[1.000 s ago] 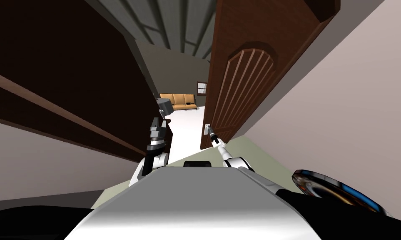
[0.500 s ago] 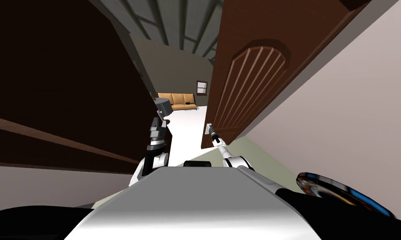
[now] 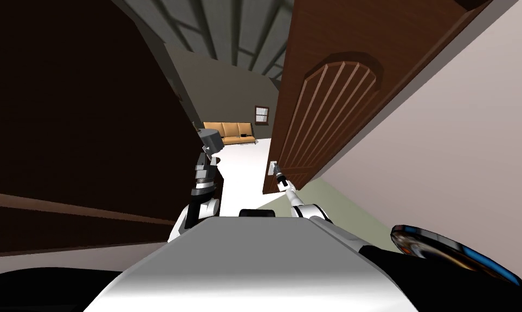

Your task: Push the door open

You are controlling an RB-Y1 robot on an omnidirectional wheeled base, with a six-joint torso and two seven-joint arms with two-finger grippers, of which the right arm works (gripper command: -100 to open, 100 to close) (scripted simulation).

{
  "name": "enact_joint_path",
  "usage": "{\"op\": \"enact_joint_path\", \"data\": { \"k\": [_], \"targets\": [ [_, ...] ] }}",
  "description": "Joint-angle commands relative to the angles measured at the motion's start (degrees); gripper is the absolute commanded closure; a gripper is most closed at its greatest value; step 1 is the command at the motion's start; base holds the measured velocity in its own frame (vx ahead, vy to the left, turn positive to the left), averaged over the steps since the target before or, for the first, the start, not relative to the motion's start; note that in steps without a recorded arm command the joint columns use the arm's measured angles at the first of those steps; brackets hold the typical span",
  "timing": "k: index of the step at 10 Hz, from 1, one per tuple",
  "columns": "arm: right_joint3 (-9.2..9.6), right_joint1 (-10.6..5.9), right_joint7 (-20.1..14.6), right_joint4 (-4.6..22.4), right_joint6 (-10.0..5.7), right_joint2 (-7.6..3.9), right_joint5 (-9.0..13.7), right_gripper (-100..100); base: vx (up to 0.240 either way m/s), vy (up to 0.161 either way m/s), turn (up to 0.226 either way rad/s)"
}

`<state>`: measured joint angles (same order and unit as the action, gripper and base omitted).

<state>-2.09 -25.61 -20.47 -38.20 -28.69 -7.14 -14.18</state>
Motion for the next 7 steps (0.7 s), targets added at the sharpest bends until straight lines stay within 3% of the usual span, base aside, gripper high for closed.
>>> {"op": "enact_joint_path", "data": {
  "k": [1,7],
  "targets": [
    [-1.59,0.07,0.75,-0.89,0.5,-0.89,0.6,100,0.157,0.151,-0.062],
    [-4.91,0.4,2.8,-0.66,0.92,-1.58,2.03,100,0.152,0.136,-0.064]
  ]
}}
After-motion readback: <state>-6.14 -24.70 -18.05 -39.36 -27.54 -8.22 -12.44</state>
